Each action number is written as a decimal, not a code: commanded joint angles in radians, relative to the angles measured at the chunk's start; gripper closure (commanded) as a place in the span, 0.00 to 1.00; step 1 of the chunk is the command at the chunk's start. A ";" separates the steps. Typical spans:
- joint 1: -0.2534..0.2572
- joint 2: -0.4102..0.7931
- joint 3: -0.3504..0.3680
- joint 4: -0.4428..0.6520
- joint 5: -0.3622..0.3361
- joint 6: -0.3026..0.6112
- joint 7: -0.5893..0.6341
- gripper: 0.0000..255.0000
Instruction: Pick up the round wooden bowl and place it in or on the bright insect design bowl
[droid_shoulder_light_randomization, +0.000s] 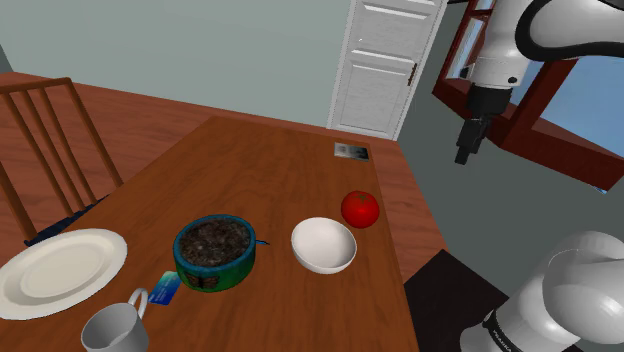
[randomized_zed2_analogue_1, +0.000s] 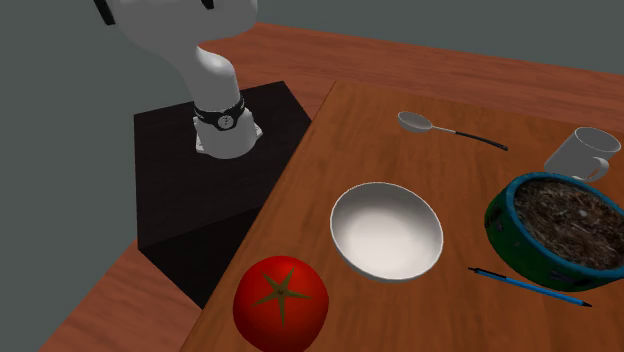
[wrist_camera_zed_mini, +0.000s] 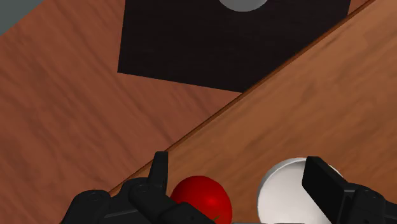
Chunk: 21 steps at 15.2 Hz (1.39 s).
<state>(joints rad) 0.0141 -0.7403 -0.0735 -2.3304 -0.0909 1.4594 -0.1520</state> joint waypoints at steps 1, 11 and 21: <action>0.000 0.000 0.000 0.000 0.000 0.000 0.000 0.00; 0.039 0.199 0.045 -0.130 0.087 0.328 0.098 0.00; 0.084 0.518 0.089 -0.120 0.168 0.643 0.163 0.00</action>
<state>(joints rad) 0.0948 -0.2682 0.0131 -2.4552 0.0703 2.0585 0.0092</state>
